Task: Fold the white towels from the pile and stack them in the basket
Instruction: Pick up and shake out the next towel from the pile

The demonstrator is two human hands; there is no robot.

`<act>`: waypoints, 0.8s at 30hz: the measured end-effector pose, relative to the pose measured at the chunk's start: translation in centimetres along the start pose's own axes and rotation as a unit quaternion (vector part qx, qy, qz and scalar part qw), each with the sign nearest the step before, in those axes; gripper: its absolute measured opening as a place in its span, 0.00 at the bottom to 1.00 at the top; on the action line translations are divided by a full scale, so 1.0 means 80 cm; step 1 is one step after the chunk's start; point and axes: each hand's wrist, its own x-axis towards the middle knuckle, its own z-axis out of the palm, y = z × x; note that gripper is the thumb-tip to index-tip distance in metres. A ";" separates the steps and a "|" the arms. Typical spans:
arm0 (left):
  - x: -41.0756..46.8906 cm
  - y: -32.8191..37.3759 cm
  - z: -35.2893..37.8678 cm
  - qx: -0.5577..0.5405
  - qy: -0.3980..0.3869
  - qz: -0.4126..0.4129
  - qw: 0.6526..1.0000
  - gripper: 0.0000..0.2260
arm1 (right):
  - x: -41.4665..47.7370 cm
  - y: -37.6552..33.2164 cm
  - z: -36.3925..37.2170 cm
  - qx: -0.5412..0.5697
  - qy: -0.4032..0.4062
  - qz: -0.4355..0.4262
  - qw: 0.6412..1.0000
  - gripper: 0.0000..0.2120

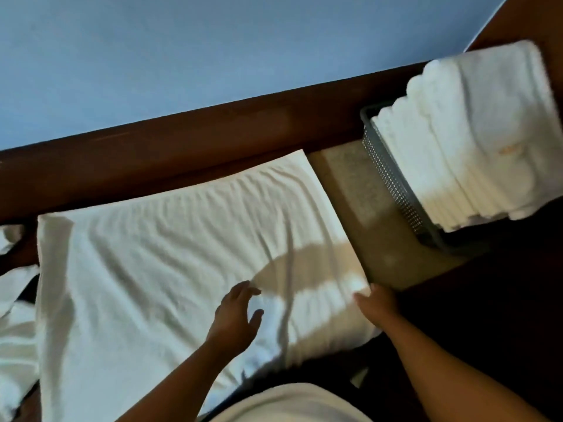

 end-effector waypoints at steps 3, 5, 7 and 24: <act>-0.023 0.025 0.026 0.031 -0.060 -0.003 0.998 0.18 | 0.012 0.071 0.010 -0.035 -0.016 0.007 0.999 0.32; -0.035 0.042 0.038 0.062 -0.084 -0.004 0.995 0.19 | -0.004 0.095 0.004 0.014 -0.039 0.008 0.999 0.27; -0.043 0.051 0.046 0.088 -0.110 -0.009 0.990 0.19 | -0.025 0.097 -0.004 0.074 -0.044 -0.002 0.996 0.17; -0.083 0.083 0.108 0.231 -0.169 -0.065 0.956 0.30 | -0.004 0.225 0.009 -0.009 -0.147 -0.112 0.983 0.20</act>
